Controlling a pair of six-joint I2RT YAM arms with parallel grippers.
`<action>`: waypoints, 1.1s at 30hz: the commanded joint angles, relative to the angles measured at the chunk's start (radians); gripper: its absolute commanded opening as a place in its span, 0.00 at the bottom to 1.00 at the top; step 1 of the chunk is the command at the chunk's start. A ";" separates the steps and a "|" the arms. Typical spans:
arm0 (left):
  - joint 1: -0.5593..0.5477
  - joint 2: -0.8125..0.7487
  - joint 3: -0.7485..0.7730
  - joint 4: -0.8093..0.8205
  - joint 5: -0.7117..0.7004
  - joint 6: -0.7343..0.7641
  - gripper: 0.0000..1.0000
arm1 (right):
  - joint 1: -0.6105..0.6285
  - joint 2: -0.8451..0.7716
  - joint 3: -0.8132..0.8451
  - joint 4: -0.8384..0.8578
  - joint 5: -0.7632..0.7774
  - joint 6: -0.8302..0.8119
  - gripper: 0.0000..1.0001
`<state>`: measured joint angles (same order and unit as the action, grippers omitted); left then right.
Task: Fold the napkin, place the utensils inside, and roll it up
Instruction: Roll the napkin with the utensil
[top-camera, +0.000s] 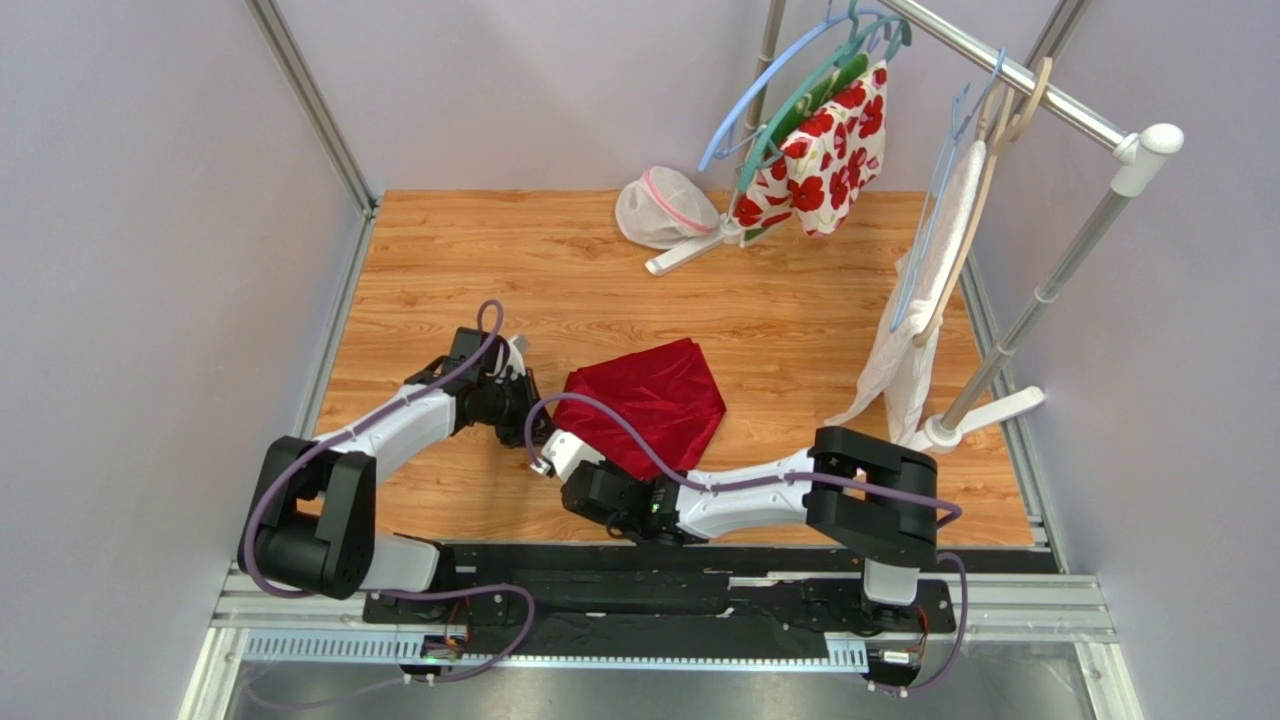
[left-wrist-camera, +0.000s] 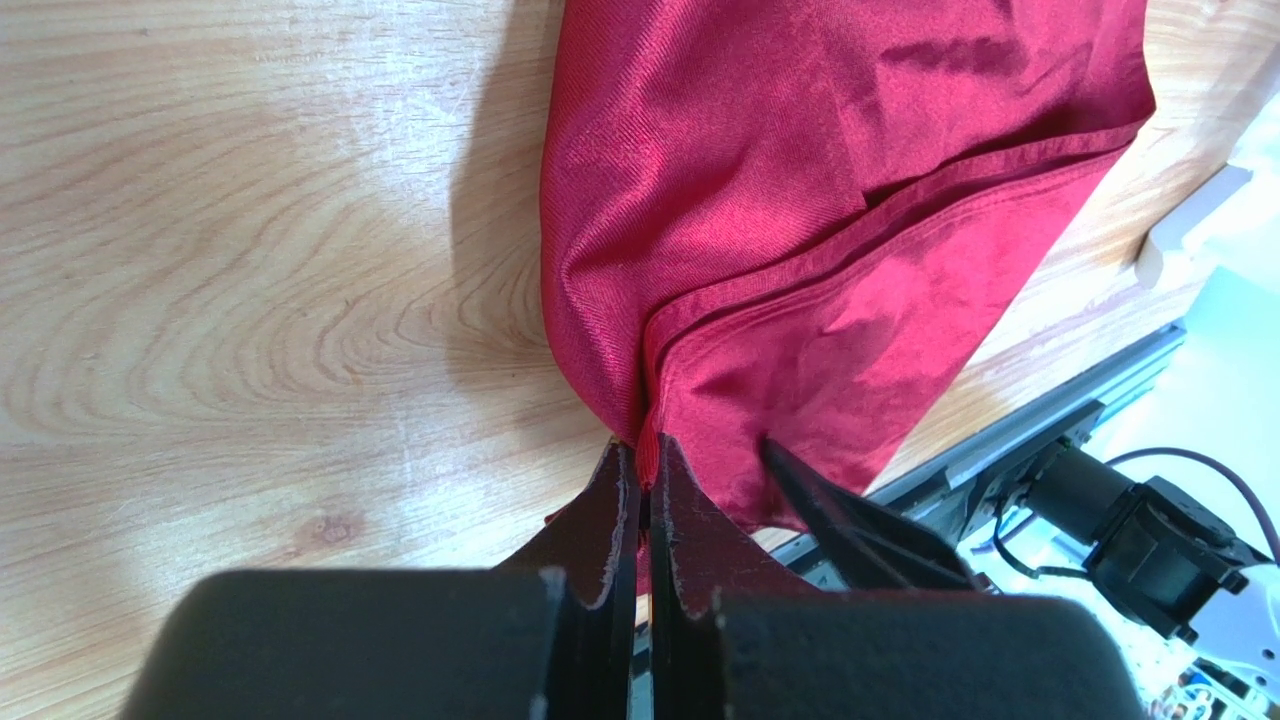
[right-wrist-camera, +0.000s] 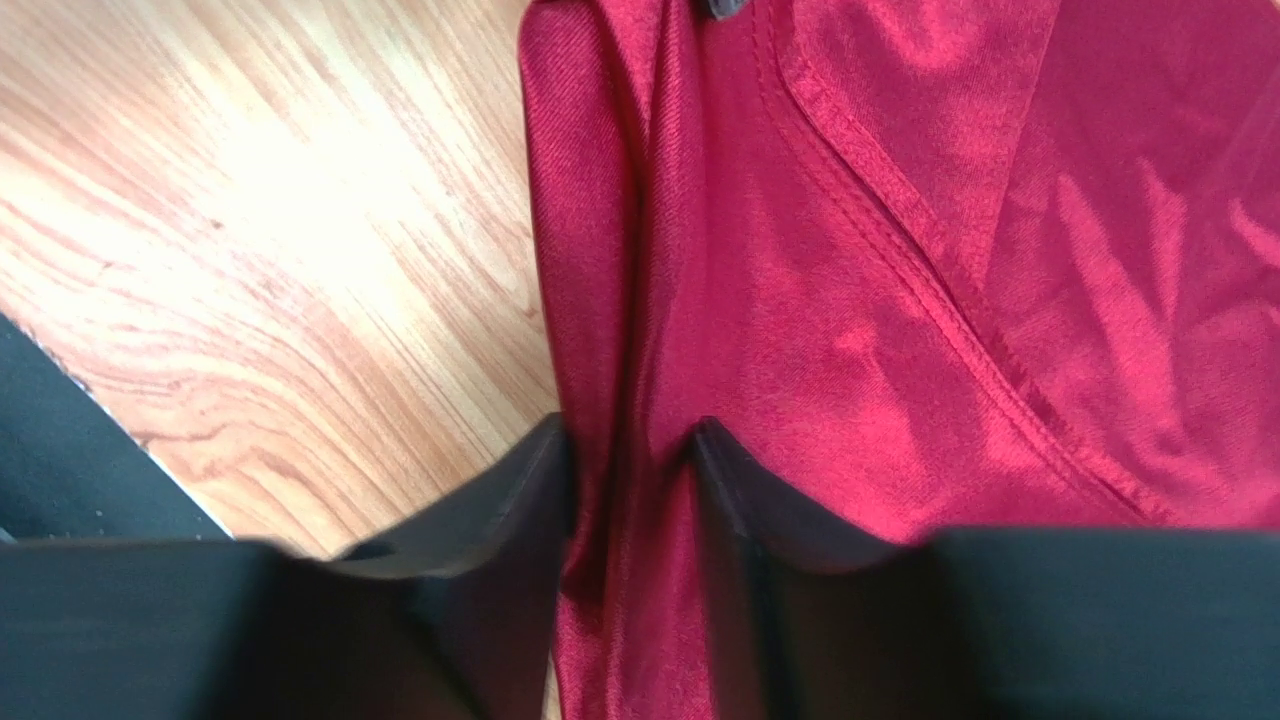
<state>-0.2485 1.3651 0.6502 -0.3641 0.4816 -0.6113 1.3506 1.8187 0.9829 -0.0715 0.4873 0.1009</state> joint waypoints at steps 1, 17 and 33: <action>-0.003 -0.014 0.048 -0.001 0.031 0.010 0.06 | -0.002 0.008 0.034 -0.056 -0.055 -0.004 0.26; 0.040 -0.254 -0.020 -0.036 -0.264 0.041 0.59 | -0.303 0.059 0.307 -0.398 -0.894 -0.043 0.00; -0.035 -0.443 -0.099 -0.101 -0.161 -0.008 0.53 | -0.553 0.310 0.401 -0.413 -1.250 -0.009 0.00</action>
<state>-0.2741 0.9611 0.5816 -0.4503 0.2348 -0.5945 0.8215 2.0903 1.3720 -0.4774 -0.7105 0.0841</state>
